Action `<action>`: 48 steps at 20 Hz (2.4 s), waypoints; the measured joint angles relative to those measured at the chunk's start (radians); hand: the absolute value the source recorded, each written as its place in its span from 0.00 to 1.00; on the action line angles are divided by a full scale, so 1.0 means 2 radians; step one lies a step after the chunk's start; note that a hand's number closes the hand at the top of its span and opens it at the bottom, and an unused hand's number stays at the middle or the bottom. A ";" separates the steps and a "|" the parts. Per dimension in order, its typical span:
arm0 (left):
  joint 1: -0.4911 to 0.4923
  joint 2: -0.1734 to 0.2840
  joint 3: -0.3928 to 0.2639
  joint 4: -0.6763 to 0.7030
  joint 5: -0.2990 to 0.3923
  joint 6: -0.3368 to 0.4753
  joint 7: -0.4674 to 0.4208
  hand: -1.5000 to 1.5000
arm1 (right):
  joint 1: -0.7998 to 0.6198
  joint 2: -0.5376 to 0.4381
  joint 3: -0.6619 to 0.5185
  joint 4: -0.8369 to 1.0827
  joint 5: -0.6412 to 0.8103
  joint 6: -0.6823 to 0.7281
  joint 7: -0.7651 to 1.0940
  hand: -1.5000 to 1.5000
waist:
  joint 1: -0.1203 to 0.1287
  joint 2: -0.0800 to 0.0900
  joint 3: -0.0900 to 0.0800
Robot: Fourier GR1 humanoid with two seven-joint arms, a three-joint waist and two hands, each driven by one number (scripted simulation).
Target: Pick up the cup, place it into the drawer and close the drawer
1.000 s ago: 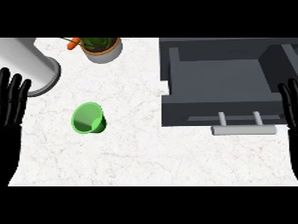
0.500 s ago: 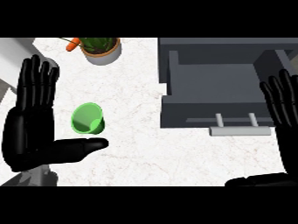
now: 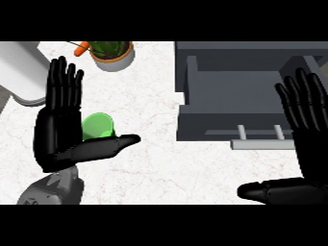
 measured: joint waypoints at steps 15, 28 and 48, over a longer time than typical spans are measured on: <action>0.006 0.002 0.016 0.019 0.006 0.011 0.003 0.00 | -0.010 -0.001 -0.015 0.008 -0.005 0.010 0.000 0.00 | 0.001 0.000 0.000; 0.056 0.002 0.034 0.078 0.020 0.007 -0.043 0.00 | 0.000 0.001 -0.019 -0.011 -0.010 0.014 0.010 0.00 | 0.001 0.000 0.000; 0.048 0.009 0.104 0.293 0.069 -0.053 -0.201 0.00 | -0.011 -0.005 -0.030 -0.003 -0.018 0.027 0.015 0.00 | 0.000 0.000 0.000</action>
